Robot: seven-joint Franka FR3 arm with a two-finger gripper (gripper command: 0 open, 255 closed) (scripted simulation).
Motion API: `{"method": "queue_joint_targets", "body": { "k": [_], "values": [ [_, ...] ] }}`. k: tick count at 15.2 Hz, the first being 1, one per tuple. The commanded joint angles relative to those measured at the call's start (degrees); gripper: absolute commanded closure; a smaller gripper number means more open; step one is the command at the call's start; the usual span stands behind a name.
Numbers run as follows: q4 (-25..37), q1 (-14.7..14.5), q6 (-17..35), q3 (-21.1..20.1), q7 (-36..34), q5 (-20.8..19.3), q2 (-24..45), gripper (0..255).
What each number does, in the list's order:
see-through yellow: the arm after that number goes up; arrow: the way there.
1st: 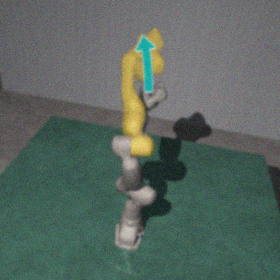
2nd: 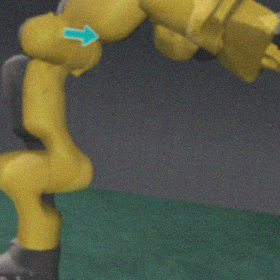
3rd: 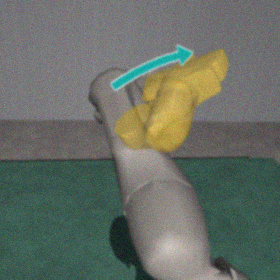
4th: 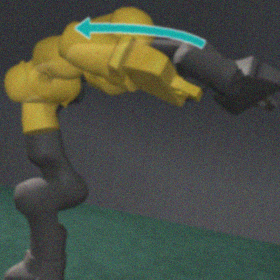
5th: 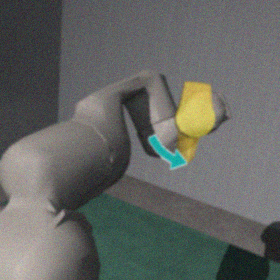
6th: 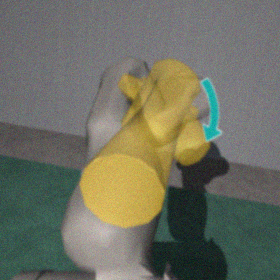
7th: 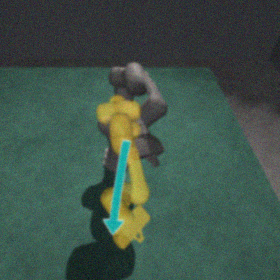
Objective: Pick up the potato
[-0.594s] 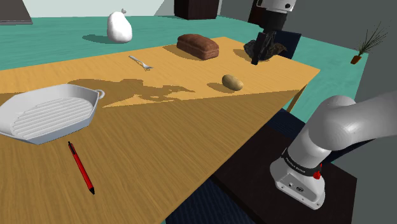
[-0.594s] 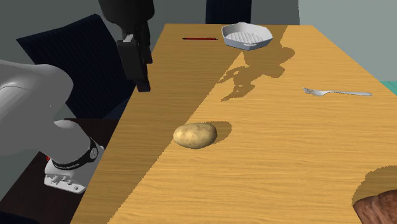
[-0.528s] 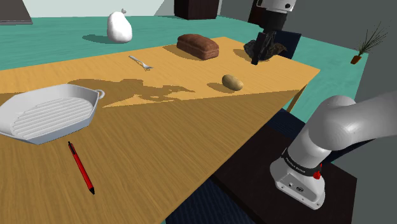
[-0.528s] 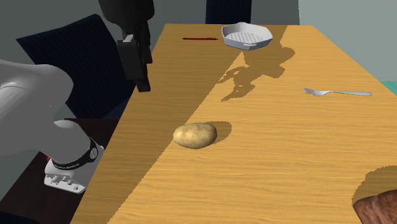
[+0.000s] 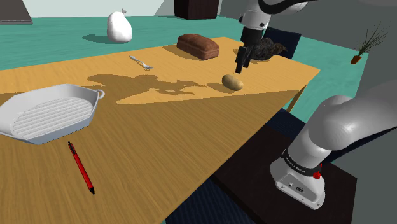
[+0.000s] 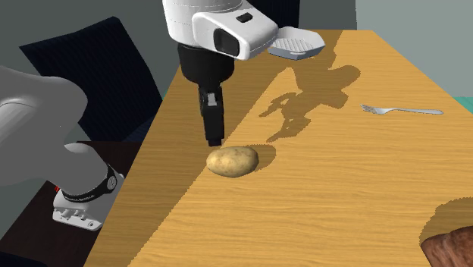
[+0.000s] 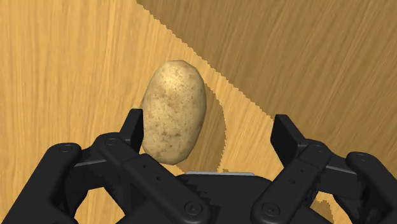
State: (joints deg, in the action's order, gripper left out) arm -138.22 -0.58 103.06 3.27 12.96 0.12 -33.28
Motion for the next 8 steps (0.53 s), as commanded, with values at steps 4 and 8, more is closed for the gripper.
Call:
{"method": "queue_joint_targets", "body": {
  "k": [4,8],
  "values": [
    [1.8,0.1,8.0,1.3,2.4,-0.7,10.3,0],
    [0.4,0.2,11.4,1.5,2.8,-0.7,12.3,0]
  ]
}}
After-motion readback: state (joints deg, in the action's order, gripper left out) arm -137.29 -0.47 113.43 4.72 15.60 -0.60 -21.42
